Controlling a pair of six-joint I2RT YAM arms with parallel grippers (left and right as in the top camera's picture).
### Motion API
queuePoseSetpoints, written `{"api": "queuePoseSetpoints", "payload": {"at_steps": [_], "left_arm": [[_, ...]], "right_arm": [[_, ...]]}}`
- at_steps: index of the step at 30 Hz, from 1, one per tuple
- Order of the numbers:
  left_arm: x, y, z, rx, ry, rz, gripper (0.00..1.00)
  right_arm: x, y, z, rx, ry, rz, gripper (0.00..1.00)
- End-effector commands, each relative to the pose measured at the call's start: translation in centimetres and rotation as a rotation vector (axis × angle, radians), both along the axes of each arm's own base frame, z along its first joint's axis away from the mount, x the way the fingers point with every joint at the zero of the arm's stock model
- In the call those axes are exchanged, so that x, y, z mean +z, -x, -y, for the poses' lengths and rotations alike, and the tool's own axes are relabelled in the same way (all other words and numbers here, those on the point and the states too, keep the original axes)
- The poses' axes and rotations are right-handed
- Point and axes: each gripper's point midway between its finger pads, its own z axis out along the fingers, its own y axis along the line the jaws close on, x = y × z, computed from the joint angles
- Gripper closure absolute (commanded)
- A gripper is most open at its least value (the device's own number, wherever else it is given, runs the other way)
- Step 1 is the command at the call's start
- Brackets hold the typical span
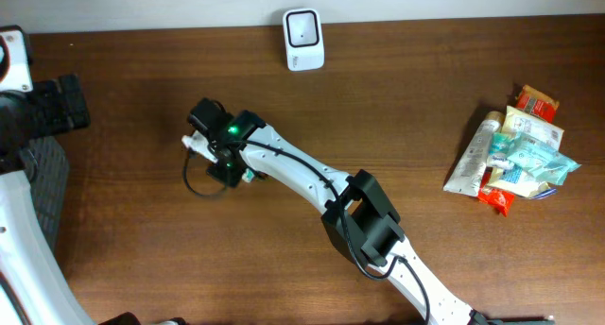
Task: Scan the item barcode
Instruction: 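Move the tissue pack forward and regrasp it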
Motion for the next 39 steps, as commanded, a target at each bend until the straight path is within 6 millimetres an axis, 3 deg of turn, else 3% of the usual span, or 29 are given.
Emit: {"api": "queuePoseSetpoints", "payload": {"at_steps": [1, 5, 10, 12, 13, 15, 16, 18, 19, 21, 23, 26, 28, 34, 39], "left_arm": [[0.0, 0.0, 0.0, -0.010, -0.001, 0.000, 0.01], [0.0, 0.0, 0.0, -0.010, -0.001, 0.000, 0.01], [0.0, 0.0, 0.0, -0.010, -0.001, 0.000, 0.01], [0.0, 0.0, 0.0, -0.010, -0.001, 0.000, 0.01], [0.0, 0.0, -0.1, -0.010, -0.001, 0.000, 0.01], [0.0, 0.0, 0.0, -0.010, -0.001, 0.000, 0.01], [0.0, 0.0, 0.0, -0.010, -0.001, 0.000, 0.01], [0.0, 0.0, 0.0, -0.010, -0.001, 0.000, 0.01], [0.0, 0.0, -0.1, -0.010, -0.001, 0.000, 0.01], [0.0, 0.0, 0.0, -0.010, -0.001, 0.000, 0.01], [0.0, 0.0, 0.0, -0.010, -0.001, 0.000, 0.01], [0.0, 0.0, 0.0, -0.010, -0.001, 0.000, 0.01], [0.0, 0.0, -0.1, -0.010, -0.001, 0.000, 0.01], [0.0, 0.0, 0.0, -0.010, -0.001, 0.000, 0.01], [0.0, 0.0, 0.0, -0.010, -0.001, 0.000, 0.01]], "right_arm": [[0.1, -3.9, 2.1, -0.236, 0.049, 0.132, 0.96], [-0.5, -6.8, 5.3, -0.479, 0.071, 0.164, 0.96], [-1.6, -7.8, 10.8, -0.665, 0.141, 0.065, 0.96], [-1.4, -8.0, 11.9, -0.683, 0.131, 0.012, 0.96], [-0.6, -8.3, 12.2, -0.692, 0.100, -0.015, 0.94], [2.8, -9.1, 11.7, -0.683, 0.002, -0.042, 0.77], [4.8, -9.1, 10.9, -0.635, -0.056, -0.057, 0.70], [9.4, -8.2, 8.5, -0.506, -0.189, -0.096, 0.65], [9.9, -7.4, 7.3, -0.476, -0.218, -0.122, 0.65], [8.6, -5.6, 5.6, -0.448, -0.217, -0.181, 0.67], [6.1, -4.1, 4.4, -0.453, -0.179, -0.226, 0.66], [3.2, -2.6, 3.5, -0.495, -0.148, -0.278, 0.50], [1.4, -1.8, 3.5, -0.489, -0.120, -0.296, 0.48], [-0.4, -0.9, 6.6, -0.538, -0.007, -0.336, 0.47], [-0.7, 0.2, 10.5, -0.425, 0.109, -0.384, 0.46]]}}
